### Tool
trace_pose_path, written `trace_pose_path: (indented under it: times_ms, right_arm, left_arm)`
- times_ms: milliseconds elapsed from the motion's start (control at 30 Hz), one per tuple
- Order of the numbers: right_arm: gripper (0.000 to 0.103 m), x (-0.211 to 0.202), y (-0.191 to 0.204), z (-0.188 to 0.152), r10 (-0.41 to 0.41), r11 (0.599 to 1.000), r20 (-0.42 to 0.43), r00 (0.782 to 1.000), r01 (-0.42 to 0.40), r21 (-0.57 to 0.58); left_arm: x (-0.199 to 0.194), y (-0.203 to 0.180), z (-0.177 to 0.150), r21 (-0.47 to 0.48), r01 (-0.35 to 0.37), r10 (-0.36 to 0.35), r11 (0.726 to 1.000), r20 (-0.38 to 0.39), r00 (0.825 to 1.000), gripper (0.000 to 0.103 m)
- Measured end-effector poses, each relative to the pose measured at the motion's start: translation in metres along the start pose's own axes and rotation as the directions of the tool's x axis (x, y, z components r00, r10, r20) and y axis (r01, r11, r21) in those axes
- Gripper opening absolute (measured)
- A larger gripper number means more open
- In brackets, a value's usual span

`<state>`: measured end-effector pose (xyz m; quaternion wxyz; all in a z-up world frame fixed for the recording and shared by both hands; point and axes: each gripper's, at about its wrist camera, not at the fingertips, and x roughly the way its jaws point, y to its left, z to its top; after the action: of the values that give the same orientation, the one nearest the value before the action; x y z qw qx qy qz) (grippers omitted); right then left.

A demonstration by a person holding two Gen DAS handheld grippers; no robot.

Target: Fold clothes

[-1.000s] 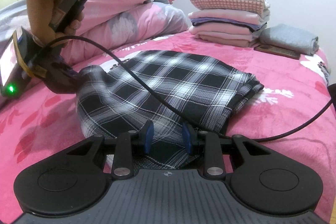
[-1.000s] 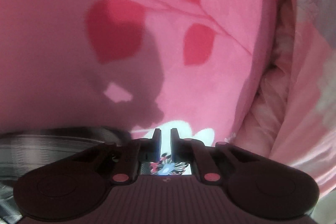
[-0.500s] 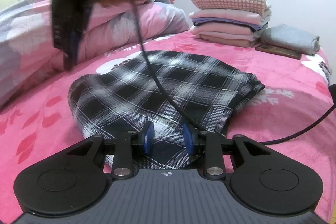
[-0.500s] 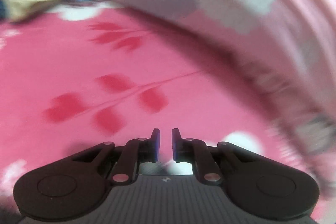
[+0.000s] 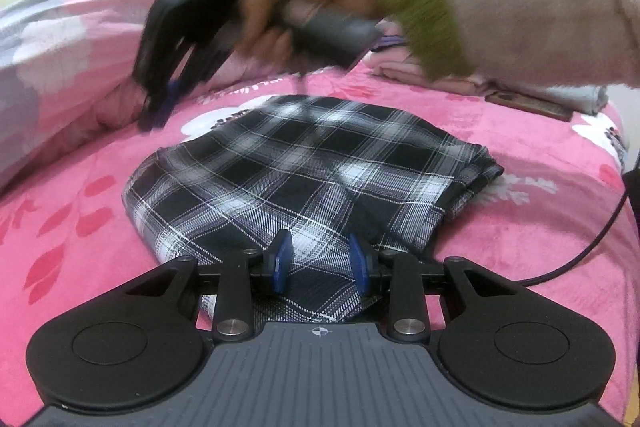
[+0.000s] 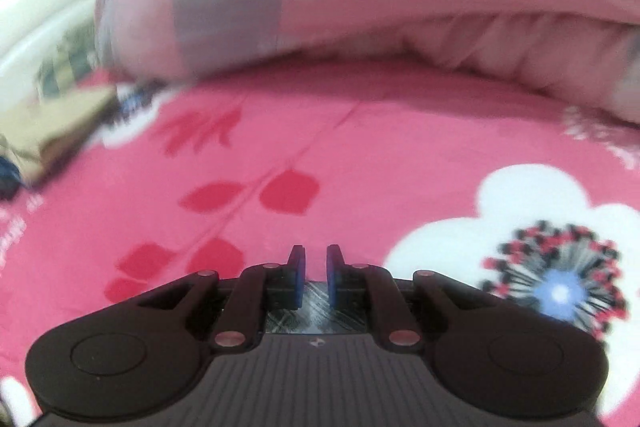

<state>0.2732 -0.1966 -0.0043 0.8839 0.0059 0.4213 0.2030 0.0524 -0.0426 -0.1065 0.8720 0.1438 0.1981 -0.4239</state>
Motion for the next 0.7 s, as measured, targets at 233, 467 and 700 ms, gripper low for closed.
trace_pose_path:
  times_ms: [233, 467, 700]
  right_arm:
    - [0.011, 0.022, -0.004, -0.024, -0.055, 0.997, -0.154, 0.987, 0.046, -0.061]
    - [0.011, 0.009, -0.038, -0.015, -0.075, 0.982, -0.014, 0.997, 0.076, 0.173]
    - [0.012, -0.116, -0.044, -0.066, -0.107, 0.972, 0.094, 0.990, 0.084, 0.219]
  left_arm:
    - [-0.002, 0.000, 0.000, 0.004, -0.002, 0.002, 1.000, 0.001, 1.000, 0.031]
    - [-0.002, 0.004, 0.001, -0.020, 0.014, -0.014, 1.000, 0.000, 1.000, 0.031]
    - [-0.004, 0.007, 0.002, -0.041, 0.026, -0.026, 0.999, 0.003, 1.000, 0.034]
